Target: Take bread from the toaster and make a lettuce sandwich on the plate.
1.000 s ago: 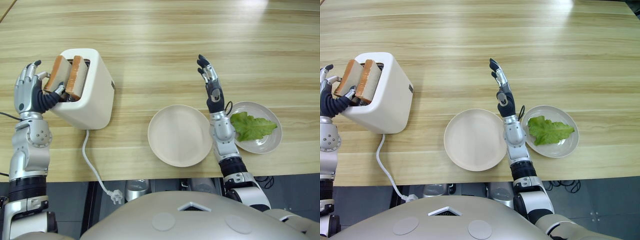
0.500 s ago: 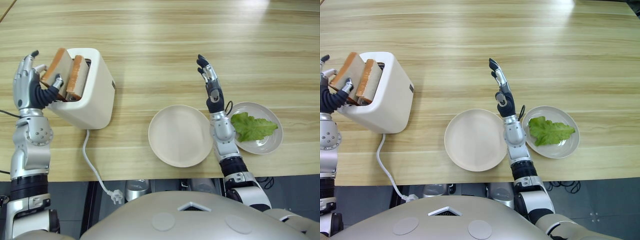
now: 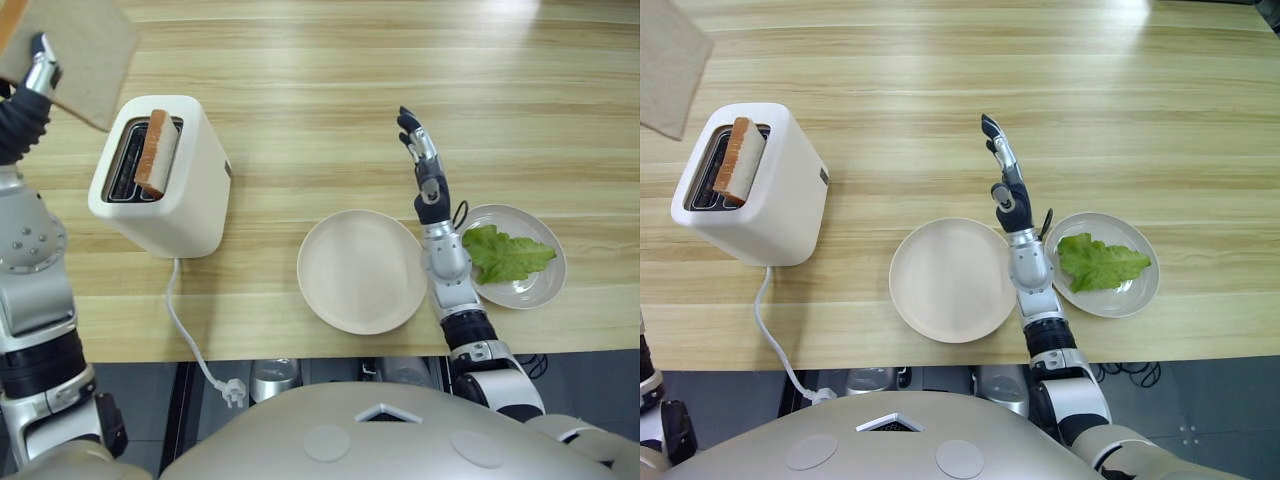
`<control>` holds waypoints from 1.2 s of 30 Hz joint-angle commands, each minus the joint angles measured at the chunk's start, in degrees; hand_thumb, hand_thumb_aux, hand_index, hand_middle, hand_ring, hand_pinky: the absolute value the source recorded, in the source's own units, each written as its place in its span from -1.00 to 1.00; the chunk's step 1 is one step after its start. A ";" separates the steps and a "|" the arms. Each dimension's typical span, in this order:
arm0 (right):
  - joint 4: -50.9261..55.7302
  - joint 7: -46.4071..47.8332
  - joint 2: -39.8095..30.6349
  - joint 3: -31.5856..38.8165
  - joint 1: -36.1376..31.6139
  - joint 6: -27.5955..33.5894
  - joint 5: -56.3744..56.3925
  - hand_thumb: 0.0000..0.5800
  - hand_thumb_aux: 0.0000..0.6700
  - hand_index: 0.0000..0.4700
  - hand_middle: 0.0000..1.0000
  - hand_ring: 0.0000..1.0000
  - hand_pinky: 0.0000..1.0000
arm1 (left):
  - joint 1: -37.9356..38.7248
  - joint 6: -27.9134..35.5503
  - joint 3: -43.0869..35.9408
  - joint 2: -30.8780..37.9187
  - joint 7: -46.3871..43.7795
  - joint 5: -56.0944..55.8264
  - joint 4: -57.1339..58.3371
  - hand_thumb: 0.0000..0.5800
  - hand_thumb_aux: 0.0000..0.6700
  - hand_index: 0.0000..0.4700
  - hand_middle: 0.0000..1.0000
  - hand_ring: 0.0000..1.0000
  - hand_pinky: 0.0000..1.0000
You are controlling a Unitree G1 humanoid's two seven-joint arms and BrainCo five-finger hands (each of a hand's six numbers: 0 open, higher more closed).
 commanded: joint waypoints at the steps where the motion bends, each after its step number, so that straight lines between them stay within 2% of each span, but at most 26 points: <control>1: -0.63 -1.63 -1.18 -1.75 -0.67 -0.23 -0.07 -1.00 -1.00 -1.00 -1.00 -1.00 -1.00 | -0.98 2.22 -5.02 -2.97 -5.86 -6.22 -7.54 1.00 1.00 0.96 1.00 1.00 1.00; 4: -2.24 -2.62 -3.49 -4.05 -1.66 -0.17 0.49 -1.00 -1.00 -1.00 -1.00 -1.00 -1.00 | -1.85 4.62 -12.44 -6.14 -11.49 -11.91 -12.43 1.00 1.00 0.96 1.00 1.00 1.00; 6: -3.11 -3.15 -6.17 -5.86 -2.09 -0.44 0.46 -1.00 -1.00 -1.00 -1.00 -1.00 -1.00 | -1.50 6.00 -18.98 -8.23 -16.36 -15.91 -11.46 1.00 1.00 0.96 1.00 1.00 1.00; 9: -1.65 -3.49 -13.05 -10.02 -2.12 -1.14 0.51 -1.00 -1.00 -1.00 -1.00 -1.00 -1.00 | -0.05 5.69 -29.89 -11.09 -27.12 -22.99 -2.16 1.00 1.00 0.96 1.00 1.00 1.00; 11: 0.81 -1.73 -17.38 -11.99 -1.97 -0.98 3.11 -1.00 -1.00 -1.00 -1.00 -1.00 -1.00 | 0.30 6.05 -34.49 -13.31 -33.45 -27.82 5.26 1.00 1.00 0.96 1.00 1.00 1.00; 15: 9.34 1.73 -24.57 -12.11 -1.93 -6.10 3.02 -1.00 -1.00 -1.00 -1.00 -1.00 -1.00 | -0.88 3.62 -40.16 -15.09 -40.45 -27.05 19.19 1.00 1.00 0.96 1.00 1.00 1.00; 18: 18.73 -1.01 -28.18 -12.88 -2.59 -7.33 0.39 -1.00 -1.00 -1.00 -1.00 -1.00 -1.00 | -2.34 2.18 -41.84 -16.41 -44.37 -27.70 26.55 1.00 1.00 0.96 1.00 1.00 1.00; 21: 24.33 -8.00 -32.38 -11.47 -1.44 -8.81 -7.04 -1.00 -1.00 -1.00 -1.00 -1.00 -1.00 | -3.81 1.14 -42.83 -17.50 -47.84 -27.73 32.90 1.00 1.00 0.96 1.00 1.00 1.00; 24: 26.31 -19.73 -37.05 -6.26 -0.43 -7.89 -20.19 -1.00 -1.00 -1.00 -1.00 -1.00 -1.00 | -5.15 -0.60 -42.51 -18.12 -48.81 -26.59 37.98 1.00 1.00 0.96 1.00 1.00 1.00; 29: 31.33 -39.80 -43.09 8.44 -1.84 2.56 -40.20 -1.00 -1.00 -1.00 -1.00 -1.00 -1.00 | -8.34 -3.66 -40.78 -18.00 -46.68 -24.36 45.50 1.00 1.00 0.96 1.00 1.00 1.00; 36: 38.61 -54.27 -43.85 25.76 -6.15 15.81 -54.85 -1.00 -1.00 -1.00 -1.00 -1.00 -1.00 | -7.05 -5.63 -40.97 -16.78 -46.63 -21.70 45.95 1.00 1.00 0.96 1.00 1.00 1.00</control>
